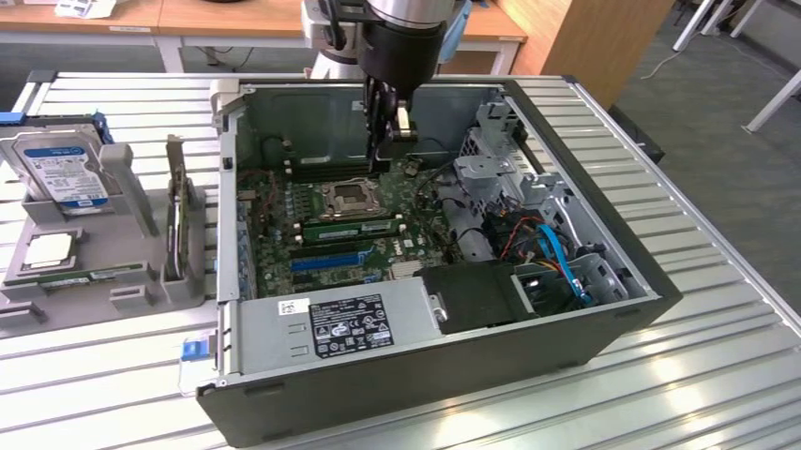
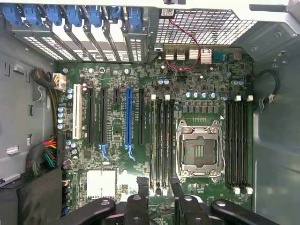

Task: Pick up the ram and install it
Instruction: 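Press down the ram until it locks into place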

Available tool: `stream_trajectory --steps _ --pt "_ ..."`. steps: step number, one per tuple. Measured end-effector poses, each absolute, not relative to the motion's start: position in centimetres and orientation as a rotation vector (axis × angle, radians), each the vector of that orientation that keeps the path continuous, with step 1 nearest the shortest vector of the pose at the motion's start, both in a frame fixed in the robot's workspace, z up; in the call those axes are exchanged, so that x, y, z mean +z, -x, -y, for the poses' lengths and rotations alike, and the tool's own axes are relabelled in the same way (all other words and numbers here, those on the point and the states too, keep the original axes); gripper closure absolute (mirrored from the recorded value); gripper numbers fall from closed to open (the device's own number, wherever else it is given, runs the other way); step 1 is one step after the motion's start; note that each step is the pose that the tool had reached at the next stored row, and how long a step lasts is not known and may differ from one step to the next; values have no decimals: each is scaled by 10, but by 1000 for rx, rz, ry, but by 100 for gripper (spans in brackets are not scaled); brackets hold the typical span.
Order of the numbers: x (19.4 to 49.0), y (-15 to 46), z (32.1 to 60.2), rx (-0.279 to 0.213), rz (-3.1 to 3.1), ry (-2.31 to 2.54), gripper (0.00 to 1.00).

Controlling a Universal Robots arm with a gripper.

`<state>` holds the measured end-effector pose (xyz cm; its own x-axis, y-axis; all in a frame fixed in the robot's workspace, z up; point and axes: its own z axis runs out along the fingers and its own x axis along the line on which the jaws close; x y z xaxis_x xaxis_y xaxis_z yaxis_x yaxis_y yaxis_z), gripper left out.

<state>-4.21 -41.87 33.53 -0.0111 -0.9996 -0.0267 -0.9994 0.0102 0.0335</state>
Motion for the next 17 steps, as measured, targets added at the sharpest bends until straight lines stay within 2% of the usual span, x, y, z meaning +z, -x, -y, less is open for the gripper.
stream_trajectory --steps 5,6,7,9,17 --pt "335 42 419 -67 2229 -2206 70" --pt "335 42 419 -67 2229 -2206 77" --pt "335 42 419 -67 2230 -2206 77" --pt "335 42 419 -67 2230 -2206 89" --pt "335 41 419 -67 2229 -2206 90"
